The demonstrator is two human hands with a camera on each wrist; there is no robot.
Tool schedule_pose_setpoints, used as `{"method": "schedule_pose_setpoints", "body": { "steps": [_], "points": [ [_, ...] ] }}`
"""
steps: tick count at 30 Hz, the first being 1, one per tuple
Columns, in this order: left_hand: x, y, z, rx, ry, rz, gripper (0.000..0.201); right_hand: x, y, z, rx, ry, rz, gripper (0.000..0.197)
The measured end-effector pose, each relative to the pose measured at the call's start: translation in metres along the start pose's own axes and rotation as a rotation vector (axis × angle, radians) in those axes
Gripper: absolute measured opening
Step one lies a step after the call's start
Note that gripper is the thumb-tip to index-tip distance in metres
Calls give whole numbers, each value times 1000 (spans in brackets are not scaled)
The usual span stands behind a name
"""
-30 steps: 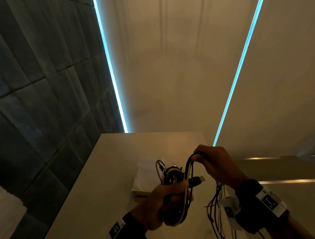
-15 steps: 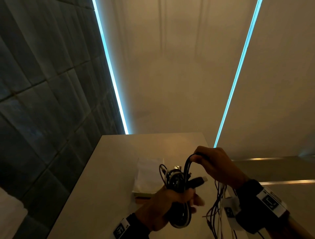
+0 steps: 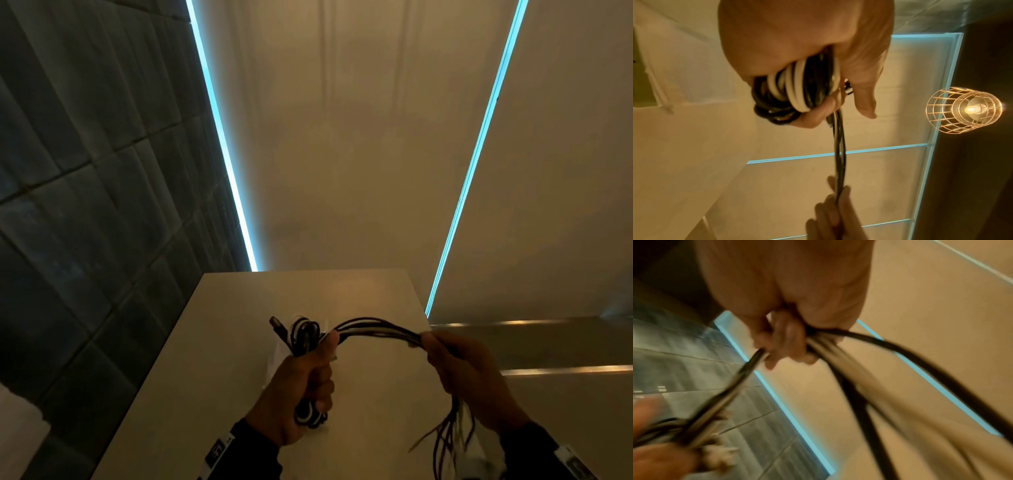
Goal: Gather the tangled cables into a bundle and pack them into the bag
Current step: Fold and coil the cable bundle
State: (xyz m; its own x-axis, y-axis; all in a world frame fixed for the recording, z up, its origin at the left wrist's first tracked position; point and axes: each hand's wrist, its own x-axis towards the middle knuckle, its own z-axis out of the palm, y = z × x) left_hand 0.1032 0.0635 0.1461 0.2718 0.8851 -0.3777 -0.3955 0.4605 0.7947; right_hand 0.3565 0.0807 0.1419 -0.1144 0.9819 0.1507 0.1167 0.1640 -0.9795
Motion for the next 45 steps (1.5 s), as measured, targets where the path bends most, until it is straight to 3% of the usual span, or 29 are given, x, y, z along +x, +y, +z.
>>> {"method": "schedule_pose_setpoints", "body": {
  "steps": [2, 4, 6, 10, 13, 15, 17, 20, 24, 27, 30, 34, 36, 39, 42, 45],
  "points": [
    [4, -2, 11, -6, 52, 15, 60, -4, -13, 25, -201, 226, -212, 10],
    [8, -4, 24, -22, 82, 30, 53, -6, -23, 52, -377, 312, -387, 22],
    [12, -4, 32, -44, 86, 53, 48, -7, -27, 72, -492, 240, -491, 31],
    [15, -3, 38, -50, 40, 88, 54, -8, -22, 88, -576, 7, -514, 29],
    [19, 0, 42, -141, 41, 116, 30, -10, -20, 99, -648, -81, -545, 14],
    [25, 3, 37, -182, 66, 114, 28, -9, -19, 105, -740, -111, -539, 21],
    [31, 8, 31, -213, 113, 105, 34, -11, -19, 110, -725, -146, -465, 24],
    [39, 28, 16, -363, 202, 193, 32, -24, -13, 111, -470, -166, -203, 13],
    [43, 66, -11, -471, 259, 324, 38, -54, 25, 94, -195, -234, 56, 49],
    [36, 76, -14, -448, 199, 380, 44, -59, 53, 70, -196, -338, 167, 58],
    [33, 65, 9, -378, 149, 402, 41, -37, 33, 67, -145, -288, 167, 57],
    [38, 35, 40, -384, 163, 318, 34, -17, -9, 110, 57, -284, 64, 33],
    [38, 37, 38, -355, 140, 262, 31, -21, -12, 115, 173, -225, 127, 46],
    [31, 48, 26, -349, 130, 155, 31, -31, 1, 104, 225, -283, 218, 51],
    [26, 61, 21, -447, 89, 140, 31, -44, 11, 99, 209, -375, 300, 52],
    [24, 76, 8, -524, 52, 160, 25, -55, 22, 86, 191, -358, 416, 64]
  ]
}}
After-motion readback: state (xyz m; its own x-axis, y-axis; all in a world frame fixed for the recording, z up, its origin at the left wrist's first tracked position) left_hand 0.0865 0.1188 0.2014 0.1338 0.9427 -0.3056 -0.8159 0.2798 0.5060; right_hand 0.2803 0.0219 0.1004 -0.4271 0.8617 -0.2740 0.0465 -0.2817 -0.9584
